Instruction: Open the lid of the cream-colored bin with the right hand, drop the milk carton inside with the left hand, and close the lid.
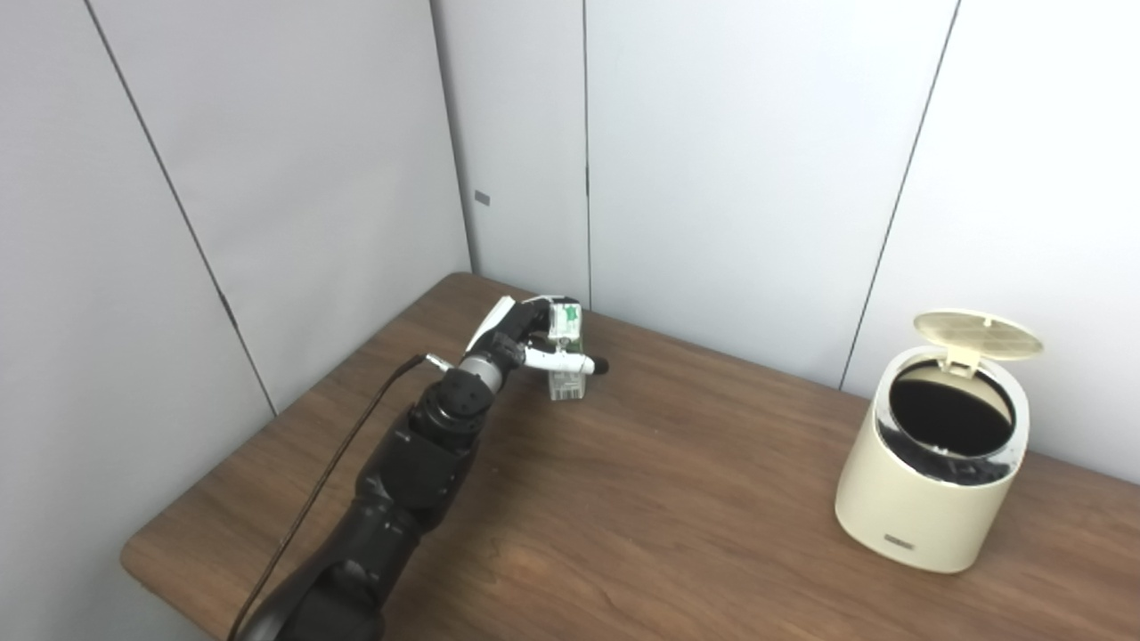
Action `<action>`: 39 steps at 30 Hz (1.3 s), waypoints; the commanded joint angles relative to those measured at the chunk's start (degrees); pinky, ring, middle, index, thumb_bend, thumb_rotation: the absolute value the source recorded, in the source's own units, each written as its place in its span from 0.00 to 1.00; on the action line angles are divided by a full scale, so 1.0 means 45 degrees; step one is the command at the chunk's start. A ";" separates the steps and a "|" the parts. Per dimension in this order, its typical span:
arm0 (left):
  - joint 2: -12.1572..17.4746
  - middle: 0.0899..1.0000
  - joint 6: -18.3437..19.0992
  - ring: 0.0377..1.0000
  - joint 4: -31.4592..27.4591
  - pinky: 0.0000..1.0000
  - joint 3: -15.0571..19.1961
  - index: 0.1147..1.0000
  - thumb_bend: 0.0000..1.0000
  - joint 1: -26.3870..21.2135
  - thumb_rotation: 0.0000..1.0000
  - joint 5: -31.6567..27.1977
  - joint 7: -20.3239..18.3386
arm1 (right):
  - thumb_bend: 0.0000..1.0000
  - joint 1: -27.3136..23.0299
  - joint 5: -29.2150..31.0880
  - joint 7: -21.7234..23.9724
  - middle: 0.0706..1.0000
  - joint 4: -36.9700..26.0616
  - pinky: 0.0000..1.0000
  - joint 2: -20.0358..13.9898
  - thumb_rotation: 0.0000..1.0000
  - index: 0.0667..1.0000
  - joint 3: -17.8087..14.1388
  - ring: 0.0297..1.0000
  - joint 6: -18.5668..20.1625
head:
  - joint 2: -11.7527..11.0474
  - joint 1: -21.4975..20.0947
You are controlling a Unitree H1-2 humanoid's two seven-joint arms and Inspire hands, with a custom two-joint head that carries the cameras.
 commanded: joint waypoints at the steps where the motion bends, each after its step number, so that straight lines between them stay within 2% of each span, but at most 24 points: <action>1: 0.0360 0.85 -0.0266 0.88 -0.0308 0.85 0.0044 0.87 1.00 -0.0703 0.12 0.0144 0.0045 | 0.49 -0.0009 -0.0065 0.0004 0.51 -0.0237 0.28 -0.0146 0.00 0.44 -0.0053 0.44 -0.0431 | 0.0020 0.0019; 4: 0.0379 0.81 -0.0164 0.85 -0.0186 0.82 -0.0195 0.84 0.99 -0.0802 0.07 0.0580 0.0254 | 0.50 0.0032 -0.0062 0.0068 0.51 -0.0280 0.28 -0.0170 0.00 0.44 -0.0036 0.44 -0.0377 | 0.0060 0.0014; 5: 0.0404 0.78 -0.0213 0.82 -0.0148 0.79 -0.0298 0.81 0.96 -0.0819 0.03 0.0811 0.0367 | 0.50 0.0050 -0.0063 0.0095 0.52 -0.0349 0.28 -0.0167 0.10 0.45 -0.0028 0.45 -0.0251 | 0.0076 0.0003; 7: 0.0449 0.74 -0.0192 0.79 -0.0173 0.76 -0.0477 0.78 0.90 -0.0817 0.01 0.1243 0.0592 | 0.50 0.0066 -0.0068 0.0111 0.53 -0.0386 0.29 -0.0150 0.16 0.45 -0.0020 0.46 -0.0216 | 0.0077 -0.0007; 11: 0.0479 0.72 -0.0012 0.75 -0.0207 0.73 -0.0684 0.74 0.81 -0.0828 0.00 0.1751 0.0735 | 0.50 0.0072 -0.0092 0.0117 0.54 -0.0430 0.29 -0.0097 0.18 0.45 -0.0005 0.48 -0.0237 | 0.0098 -0.0077; 16: 0.0503 0.66 -0.0309 0.59 0.0086 0.64 -0.0883 0.67 0.76 -0.0906 0.00 0.2392 0.1084 | 0.50 0.0080 -0.0058 0.0166 0.56 -0.0493 0.30 -0.0088 0.18 0.45 -0.0007 0.51 -0.0172 | 0.0136 -0.0129; 17: 0.0519 0.64 -0.0442 0.57 0.0179 0.62 -0.0963 0.65 0.75 -0.0929 0.00 0.2578 0.1221 | 0.71 0.0086 -0.0126 0.0138 0.57 -0.0514 0.30 -0.0081 0.50 0.49 0.0000 0.51 -0.0163 | 0.0153 -0.0135; 18: 0.0522 0.62 -0.0548 0.55 0.0281 0.61 -0.1018 0.62 0.75 -0.0955 0.00 0.2750 0.1378 | 0.82 0.0091 -0.0202 0.0117 0.57 -0.0521 0.30 -0.0088 0.68 0.51 0.0018 0.51 -0.0195 | 0.0134 -0.0166; 20: 0.0518 0.57 -0.0782 0.52 0.0495 0.54 -0.1115 0.56 0.74 -0.1000 0.00 0.3102 0.1755 | 0.89 0.0102 -0.0247 0.0095 0.58 -0.0554 0.30 -0.0068 0.83 0.53 0.0024 0.52 -0.0210 | 0.0127 -0.0186; 21: 0.0513 0.55 -0.0885 0.51 0.0577 0.52 -0.1148 0.54 0.75 -0.1009 0.00 0.3257 0.1941 | 0.90 0.0106 -0.0241 0.0092 0.58 -0.0553 0.30 -0.0057 0.84 0.54 0.0022 0.52 -0.0226 | 0.0127 -0.0203; 22: 0.0513 0.50 -0.1023 0.51 0.0673 0.50 -0.1200 0.52 0.65 -0.1015 0.00 0.3459 0.2187 | 0.90 0.0109 -0.0239 0.0094 0.59 -0.0575 0.30 -0.0045 0.85 0.54 0.0019 0.52 -0.0178 | 0.0127 -0.0203; 23: 0.0513 0.47 -0.1149 0.46 0.0768 0.47 -0.1258 0.47 0.56 -0.1025 0.00 0.3662 0.2450 | 0.89 0.0105 -0.0164 0.0125 0.59 -0.0539 0.31 -0.0049 0.85 0.54 0.0016 0.53 -0.0220 | 0.0127 -0.0203; 24: 0.0517 0.45 -0.1298 0.44 0.0888 0.44 -0.1325 0.45 0.53 -0.1044 0.00 0.3881 0.2736 | 0.88 0.0104 -0.0101 0.0162 0.59 -0.0491 0.31 -0.0065 0.85 0.55 0.0021 0.54 -0.0282 | 0.0137 -0.0245; 30: 0.0617 0.44 -0.2185 0.45 0.1430 0.37 -0.1534 0.40 0.50 -0.1136 0.00 0.4482 0.3542 | 0.83 0.0113 -0.0213 0.0159 0.62 -0.0442 0.33 -0.0091 0.84 0.57 0.0088 0.56 -0.0341 | 0.0147 -0.0275; 39: 0.0572 0.44 -0.2233 0.44 0.0825 0.35 -0.1487 0.40 0.50 -0.0979 0.00 0.4845 0.3656 | 0.73 0.0049 -0.0308 0.0137 0.65 -0.0275 0.37 -0.0047 0.84 0.60 0.0223 0.60 -0.0466 | 0.0050 -0.0461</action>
